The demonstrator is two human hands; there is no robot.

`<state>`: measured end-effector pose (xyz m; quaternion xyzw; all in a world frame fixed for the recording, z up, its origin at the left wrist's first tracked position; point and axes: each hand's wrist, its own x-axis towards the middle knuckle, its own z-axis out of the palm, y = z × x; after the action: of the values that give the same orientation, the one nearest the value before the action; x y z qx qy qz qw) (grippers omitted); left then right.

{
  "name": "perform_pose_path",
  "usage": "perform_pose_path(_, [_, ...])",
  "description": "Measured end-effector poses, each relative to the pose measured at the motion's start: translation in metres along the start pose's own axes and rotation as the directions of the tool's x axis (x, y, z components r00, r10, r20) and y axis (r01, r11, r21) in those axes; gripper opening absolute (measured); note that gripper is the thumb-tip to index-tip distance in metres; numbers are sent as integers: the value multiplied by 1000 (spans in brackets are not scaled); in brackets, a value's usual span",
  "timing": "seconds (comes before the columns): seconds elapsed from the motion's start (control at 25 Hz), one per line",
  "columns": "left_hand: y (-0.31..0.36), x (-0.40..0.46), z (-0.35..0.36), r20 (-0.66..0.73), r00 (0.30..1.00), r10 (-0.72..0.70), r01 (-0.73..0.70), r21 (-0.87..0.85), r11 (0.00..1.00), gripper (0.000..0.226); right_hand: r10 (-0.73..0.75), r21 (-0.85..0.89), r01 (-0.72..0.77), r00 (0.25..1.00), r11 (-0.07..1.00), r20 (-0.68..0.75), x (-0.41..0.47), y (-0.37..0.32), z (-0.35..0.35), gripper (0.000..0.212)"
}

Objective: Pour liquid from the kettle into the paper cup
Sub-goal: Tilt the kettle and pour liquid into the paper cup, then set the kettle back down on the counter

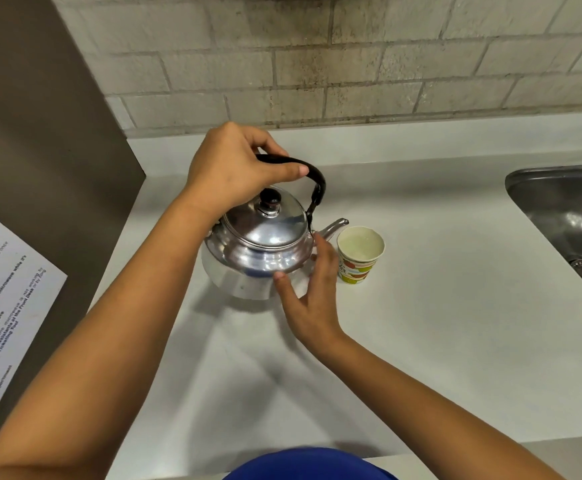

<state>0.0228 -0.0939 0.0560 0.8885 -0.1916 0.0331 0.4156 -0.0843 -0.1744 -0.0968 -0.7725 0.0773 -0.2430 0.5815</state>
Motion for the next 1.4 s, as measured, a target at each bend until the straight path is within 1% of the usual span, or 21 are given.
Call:
perform_pose_path(0.08, [-3, -4, -3, -14, 1000, -9, 8, -71, 997, 35, -173, -43, 169, 974, 985, -144, 19, -15, -10, 63])
perform_pose_path(0.12, [-4, -7, -4, -20, 1000, -6, 4, -96, 995, 36, -267, -68, 259, 947, 964, -180, 34, -24, -17, 57])
perform_pose_path(0.16, [-5, -9, -5, -24, 1000, 0, -3, -115, 993, 37, -355, -98, 343, 918, 934, -176, 50, -34, -25, 52])
perform_pose_path(0.24, [-7, -13, -7, -41, 999, 9, -14, -139, 990, 36, -477, -147, 463, 876, 874, -75, 80, -53, -38, 43])
perform_pose_path(0.32, [-10, -15, -9, -68, 998, 1, -12, -163, 987, 37, -511, -187, 519, 854, 834, 96, 100, -68, -45, 37])
perform_pose_path(0.44, [-16, -19, -13, -95, 995, -17, -5, -224, 975, 42, -463, -189, 554, 804, 811, 373, 113, -77, -48, 31])
perform_pose_path(0.48, [-17, -19, -14, -96, 995, -21, -3, -243, 970, 41, -436, -192, 552, 790, 811, 430, 116, -77, -47, 30])
perform_pose_path(0.56, [-22, -22, -15, -98, 995, -26, -1, -258, 966, 36, -393, -193, 533, 782, 824, 483, 118, -77, -45, 29])
perform_pose_path(0.64, [-29, -24, -15, -100, 995, -27, -1, -270, 963, 30, -371, -185, 515, 783, 837, 500, 117, -76, -41, 30])
perform_pose_path(0.8, [-42, -28, -14, -76, 996, -45, 20, -299, 954, 30, -352, -181, 500, 783, 847, 513, 112, -70, -32, 30])
perform_pose_path(1.0, [-59, -29, -8, -72, 996, -60, 33, -323, 946, 21, -307, -199, 462, 797, 864, 520, 107, -61, -21, 30])
perform_pose_path(1.2, [-79, -31, -1, -25, 996, -87, 72, -365, 928, 23, -267, -223, 437, 804, 871, 532, 101, -48, -12, 29])
perform_pose_path(1.4, [-91, -31, 4, -18, 992, -126, 111, -364, 925, 24, -236, -239, 418, 806, 877, 542, 99, -40, -4, 28])
